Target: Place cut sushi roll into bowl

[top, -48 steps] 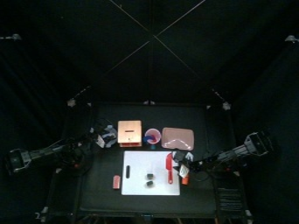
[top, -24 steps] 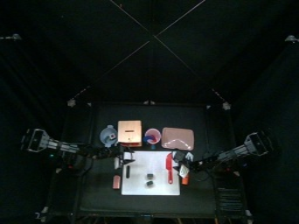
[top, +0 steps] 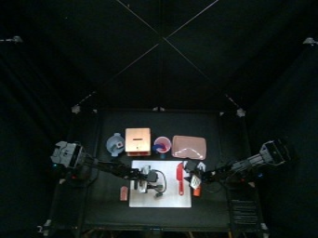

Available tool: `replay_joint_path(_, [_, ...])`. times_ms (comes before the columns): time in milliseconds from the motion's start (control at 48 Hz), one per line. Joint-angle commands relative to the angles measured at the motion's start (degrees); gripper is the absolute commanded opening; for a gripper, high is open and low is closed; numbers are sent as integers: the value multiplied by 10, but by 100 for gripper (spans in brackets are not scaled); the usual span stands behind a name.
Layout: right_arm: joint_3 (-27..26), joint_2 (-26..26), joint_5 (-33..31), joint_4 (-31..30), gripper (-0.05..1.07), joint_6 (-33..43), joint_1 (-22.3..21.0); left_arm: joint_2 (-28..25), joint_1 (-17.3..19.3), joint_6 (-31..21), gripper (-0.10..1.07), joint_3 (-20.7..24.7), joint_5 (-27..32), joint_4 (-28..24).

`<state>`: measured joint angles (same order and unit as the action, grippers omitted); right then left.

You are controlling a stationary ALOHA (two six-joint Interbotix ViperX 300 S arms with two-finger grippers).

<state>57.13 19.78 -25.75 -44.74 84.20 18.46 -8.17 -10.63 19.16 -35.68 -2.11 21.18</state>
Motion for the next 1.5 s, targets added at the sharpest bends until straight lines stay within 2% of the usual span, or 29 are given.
replay_joint_path(0, [-9,5,3,0,80,-1,1,-7,-6,-1,87,24,1,-1])
replay_joint_path(271, [-9,5,2,0,80,0,1,-41,-10,-1,87,40,4,9])
replay_joint_path(479, [-7,5,2,0,80,0,1,-47,-6,-2,85,40,2,10])
replay_joint_path(708, [-7,5,2,0,80,0,1,-69,-5,-1,67,46,0,10])
replay_joint_path(812, [-7,5,2,1,80,0,1,-62,-5,-1,58,50,3,8])
replay_joint_path(938, [-7,5,3,3,80,-1,1,-33,-5,1,56,45,4,1])
replay_joint_path(1104, [-6,5,2,4,80,0,1,33,-4,1,56,13,4,-8])
replay_joint_path(1250, [-4,5,2,11,80,0,1,115,21,1,56,-42,0,-18])
replay_joint_path(1479, [-2,6,3,18,80,0,3,270,91,1,56,-161,-25,-20])
